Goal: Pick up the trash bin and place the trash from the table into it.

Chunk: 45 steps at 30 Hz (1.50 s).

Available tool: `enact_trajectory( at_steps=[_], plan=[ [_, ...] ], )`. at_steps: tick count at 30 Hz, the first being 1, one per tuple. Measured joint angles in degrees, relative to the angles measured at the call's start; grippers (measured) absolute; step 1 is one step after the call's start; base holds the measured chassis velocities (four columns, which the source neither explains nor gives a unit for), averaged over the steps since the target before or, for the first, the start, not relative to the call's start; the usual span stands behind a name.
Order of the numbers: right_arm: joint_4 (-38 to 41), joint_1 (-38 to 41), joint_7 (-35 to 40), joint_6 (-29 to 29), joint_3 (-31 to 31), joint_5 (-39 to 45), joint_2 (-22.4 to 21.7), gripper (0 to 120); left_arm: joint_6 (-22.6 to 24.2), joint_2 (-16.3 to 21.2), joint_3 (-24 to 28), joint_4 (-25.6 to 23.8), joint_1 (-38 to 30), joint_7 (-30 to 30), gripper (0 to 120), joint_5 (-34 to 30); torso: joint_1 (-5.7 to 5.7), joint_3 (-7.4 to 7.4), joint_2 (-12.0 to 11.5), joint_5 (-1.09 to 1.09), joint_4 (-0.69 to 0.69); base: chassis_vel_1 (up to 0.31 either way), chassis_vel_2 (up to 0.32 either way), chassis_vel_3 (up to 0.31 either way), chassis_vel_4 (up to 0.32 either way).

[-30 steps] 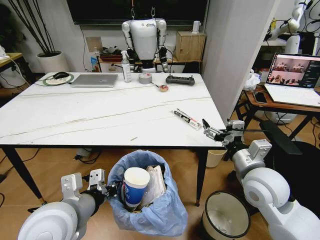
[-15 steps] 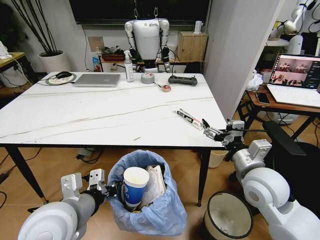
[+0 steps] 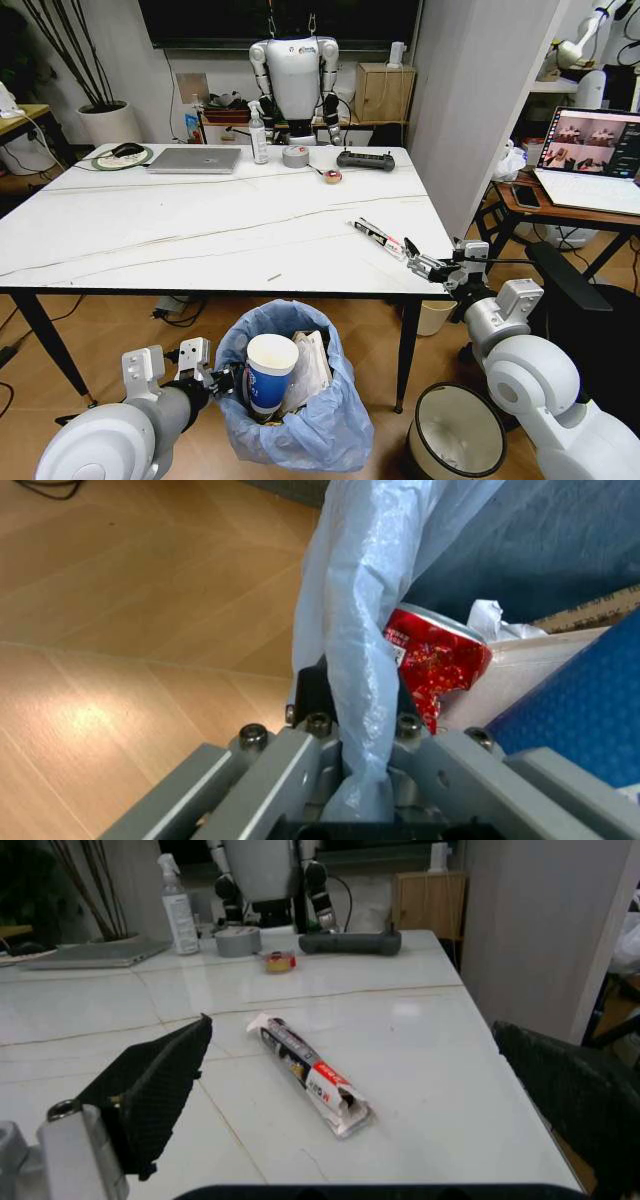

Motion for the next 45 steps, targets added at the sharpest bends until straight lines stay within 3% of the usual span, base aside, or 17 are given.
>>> enact_trajectory(
  at_steps=[45],
  plan=[
    [0.01,0.0,0.0,0.0,-0.01,0.0,0.0,100,0.0,0.01,0.0,0.0,0.0,-0.01,0,-0.01,0.0,0.0,0.0,0.0,-0.01,0.031,0.022,-0.028,-0.021]
  ],
)
